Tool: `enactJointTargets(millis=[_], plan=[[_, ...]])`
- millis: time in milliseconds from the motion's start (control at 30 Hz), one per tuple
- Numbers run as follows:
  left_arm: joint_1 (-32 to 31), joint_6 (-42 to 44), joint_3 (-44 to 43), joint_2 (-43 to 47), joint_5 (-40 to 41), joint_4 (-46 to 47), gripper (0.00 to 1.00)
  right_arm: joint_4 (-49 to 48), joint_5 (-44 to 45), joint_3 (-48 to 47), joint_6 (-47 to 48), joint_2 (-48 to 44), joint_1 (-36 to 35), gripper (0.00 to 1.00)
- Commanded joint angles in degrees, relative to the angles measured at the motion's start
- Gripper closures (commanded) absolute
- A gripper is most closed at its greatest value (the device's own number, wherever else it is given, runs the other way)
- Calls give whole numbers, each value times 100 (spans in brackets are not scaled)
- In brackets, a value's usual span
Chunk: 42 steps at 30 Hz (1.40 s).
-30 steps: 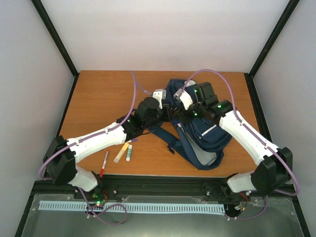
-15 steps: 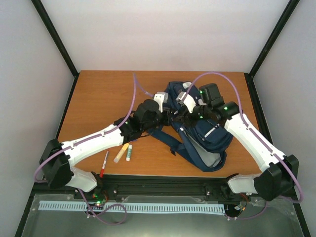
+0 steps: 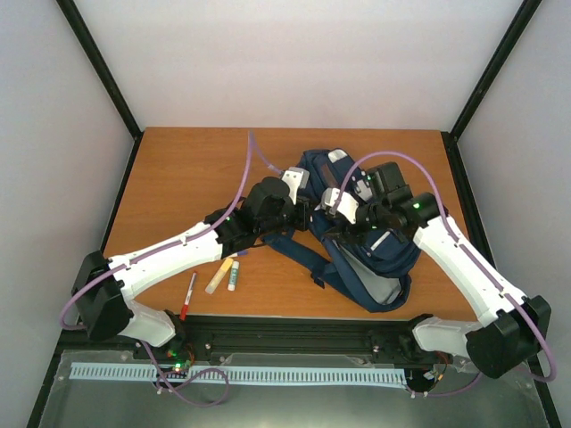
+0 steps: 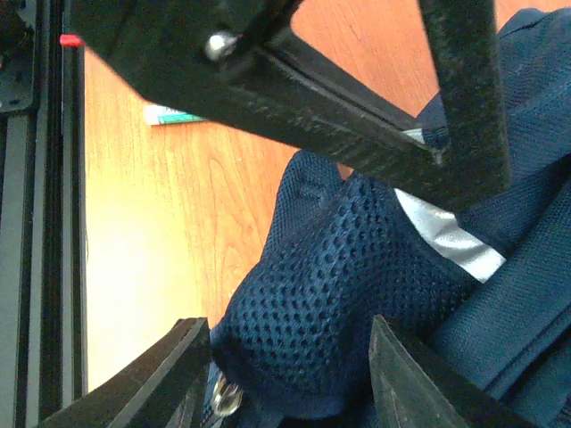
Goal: Pack the student bag
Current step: Zip the student bag at the center of the board.
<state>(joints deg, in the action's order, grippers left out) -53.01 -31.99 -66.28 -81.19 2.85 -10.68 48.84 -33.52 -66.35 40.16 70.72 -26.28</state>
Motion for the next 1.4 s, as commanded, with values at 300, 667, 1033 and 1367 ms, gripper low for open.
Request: enactJointTargets(millis=[300, 667, 1033, 1367], plan=[[-20, 246, -645, 55, -306, 505, 99, 75, 437, 177, 1037, -368, 18, 55], [-24, 165, -736, -31, -459, 546, 99, -612, 612, 409, 904, -358, 1, 80], [-19, -131, -642, -299, -837, 826, 99, -1605, 342, 24, -287, -42, -70, 97], [-30, -243, -496, -295, -875, 916, 99, -2156, 290, -291, -1414, 283, -79, 87]])
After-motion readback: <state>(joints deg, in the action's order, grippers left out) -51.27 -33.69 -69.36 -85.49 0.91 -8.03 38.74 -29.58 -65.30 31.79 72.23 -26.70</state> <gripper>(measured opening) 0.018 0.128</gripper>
